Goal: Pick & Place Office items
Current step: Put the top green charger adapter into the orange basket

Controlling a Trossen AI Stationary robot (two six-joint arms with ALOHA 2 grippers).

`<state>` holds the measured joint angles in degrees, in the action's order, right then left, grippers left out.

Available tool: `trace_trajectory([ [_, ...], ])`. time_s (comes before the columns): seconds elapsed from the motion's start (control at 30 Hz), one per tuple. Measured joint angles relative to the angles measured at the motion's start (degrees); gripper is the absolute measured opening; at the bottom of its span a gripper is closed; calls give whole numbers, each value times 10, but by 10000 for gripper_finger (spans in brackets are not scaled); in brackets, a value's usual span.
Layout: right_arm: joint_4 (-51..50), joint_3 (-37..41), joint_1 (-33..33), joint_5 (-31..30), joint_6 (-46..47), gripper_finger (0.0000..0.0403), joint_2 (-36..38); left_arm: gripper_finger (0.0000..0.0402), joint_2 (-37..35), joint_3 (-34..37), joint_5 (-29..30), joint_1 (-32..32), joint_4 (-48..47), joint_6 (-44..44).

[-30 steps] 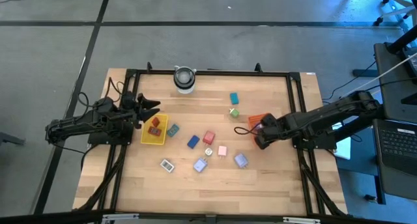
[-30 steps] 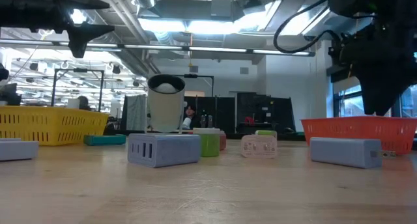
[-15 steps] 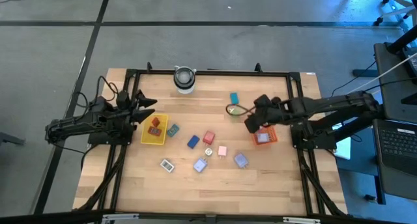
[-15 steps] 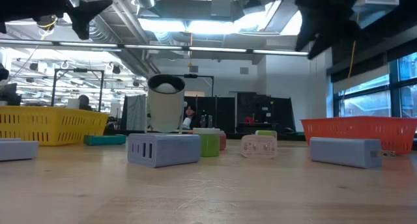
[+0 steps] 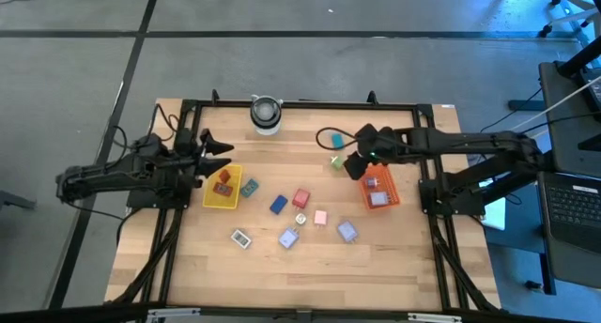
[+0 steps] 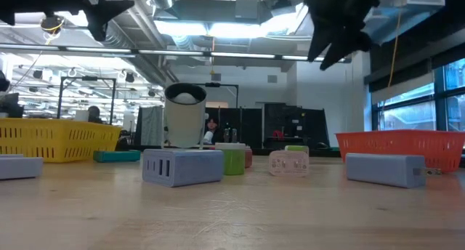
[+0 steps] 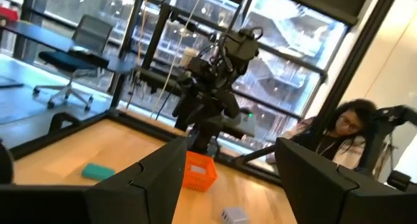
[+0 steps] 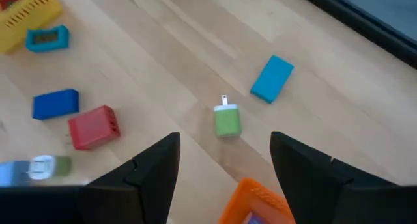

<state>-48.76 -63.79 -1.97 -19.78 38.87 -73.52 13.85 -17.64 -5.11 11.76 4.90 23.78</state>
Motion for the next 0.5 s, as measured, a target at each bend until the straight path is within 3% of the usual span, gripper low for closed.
trace_trajectory([
  [0.5,29,0,-106,153,-116,240,-109,222,30,-1,0,0,9,-19],
])
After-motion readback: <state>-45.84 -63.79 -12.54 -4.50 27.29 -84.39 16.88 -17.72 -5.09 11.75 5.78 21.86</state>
